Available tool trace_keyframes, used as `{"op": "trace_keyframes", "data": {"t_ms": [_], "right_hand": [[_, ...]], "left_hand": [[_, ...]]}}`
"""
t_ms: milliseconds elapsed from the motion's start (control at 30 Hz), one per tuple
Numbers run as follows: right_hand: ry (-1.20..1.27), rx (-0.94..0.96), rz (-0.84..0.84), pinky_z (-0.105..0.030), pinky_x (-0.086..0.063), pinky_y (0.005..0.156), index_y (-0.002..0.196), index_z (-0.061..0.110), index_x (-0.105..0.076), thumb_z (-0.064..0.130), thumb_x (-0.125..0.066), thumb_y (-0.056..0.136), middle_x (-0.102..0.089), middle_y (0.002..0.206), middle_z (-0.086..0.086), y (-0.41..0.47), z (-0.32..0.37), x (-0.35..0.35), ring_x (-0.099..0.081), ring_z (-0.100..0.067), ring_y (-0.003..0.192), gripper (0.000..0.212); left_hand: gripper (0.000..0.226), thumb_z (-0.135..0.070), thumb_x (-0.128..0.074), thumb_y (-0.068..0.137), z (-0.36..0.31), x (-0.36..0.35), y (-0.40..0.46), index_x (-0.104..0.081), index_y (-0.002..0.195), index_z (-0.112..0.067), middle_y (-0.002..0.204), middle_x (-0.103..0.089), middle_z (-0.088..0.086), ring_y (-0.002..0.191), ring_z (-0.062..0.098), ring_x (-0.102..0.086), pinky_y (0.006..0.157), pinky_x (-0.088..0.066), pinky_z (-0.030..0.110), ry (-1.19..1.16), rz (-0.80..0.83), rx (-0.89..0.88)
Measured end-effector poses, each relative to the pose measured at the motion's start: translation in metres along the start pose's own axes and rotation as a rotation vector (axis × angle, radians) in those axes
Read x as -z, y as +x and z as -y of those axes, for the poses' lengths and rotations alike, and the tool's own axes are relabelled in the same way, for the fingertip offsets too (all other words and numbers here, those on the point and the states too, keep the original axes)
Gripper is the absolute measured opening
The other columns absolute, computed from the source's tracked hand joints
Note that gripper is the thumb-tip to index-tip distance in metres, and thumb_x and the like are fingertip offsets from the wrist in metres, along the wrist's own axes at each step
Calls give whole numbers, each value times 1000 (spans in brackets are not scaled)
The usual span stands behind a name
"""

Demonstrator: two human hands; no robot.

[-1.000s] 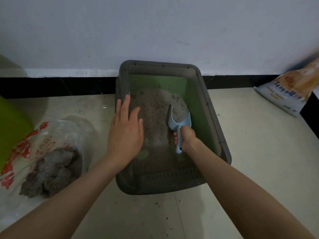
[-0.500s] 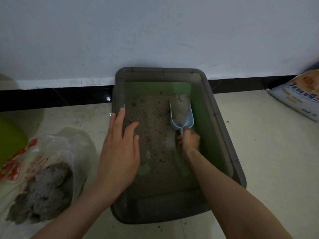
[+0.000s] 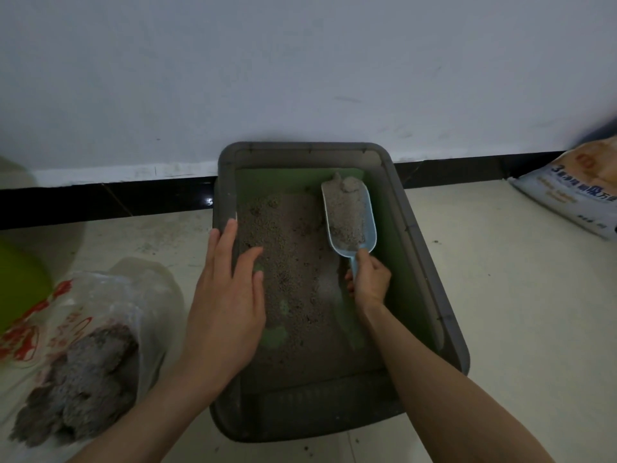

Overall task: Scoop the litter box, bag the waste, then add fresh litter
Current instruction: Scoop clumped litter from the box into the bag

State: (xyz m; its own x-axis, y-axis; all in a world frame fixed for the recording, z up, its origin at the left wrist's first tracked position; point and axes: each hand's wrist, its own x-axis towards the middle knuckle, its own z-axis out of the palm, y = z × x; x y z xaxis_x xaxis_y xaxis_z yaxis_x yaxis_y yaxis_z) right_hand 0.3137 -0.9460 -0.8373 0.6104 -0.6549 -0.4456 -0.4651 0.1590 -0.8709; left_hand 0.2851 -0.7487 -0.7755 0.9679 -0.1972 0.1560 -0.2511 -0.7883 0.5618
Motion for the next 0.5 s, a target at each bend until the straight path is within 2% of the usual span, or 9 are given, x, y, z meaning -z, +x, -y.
{"op": "trace_keyframes", "data": {"t_ms": [333, 500], "right_hand": [[-32, 3, 59, -13, -32, 35, 71, 16, -55, 23, -46, 96, -48, 60, -3, -18, 2, 2, -41, -10, 48, 27], [-61, 16, 78, -20, -33, 46, 69, 16, -54, 21, -47, 96, -48, 60, -3, -22, -1, 9, -42, -11, 50, 29]], "left_hand": [[36, -20, -38, 96, -1, 0, 1, -49, 128, -8, 155, -10, 8, 144, 24, -5, 110, -8, 32, 6, -2, 14], [35, -19, -40, 96, 0, -1, 1, -50, 128, -7, 155, -11, 9, 144, 25, -6, 110, -10, 32, 19, -1, 12]]}}
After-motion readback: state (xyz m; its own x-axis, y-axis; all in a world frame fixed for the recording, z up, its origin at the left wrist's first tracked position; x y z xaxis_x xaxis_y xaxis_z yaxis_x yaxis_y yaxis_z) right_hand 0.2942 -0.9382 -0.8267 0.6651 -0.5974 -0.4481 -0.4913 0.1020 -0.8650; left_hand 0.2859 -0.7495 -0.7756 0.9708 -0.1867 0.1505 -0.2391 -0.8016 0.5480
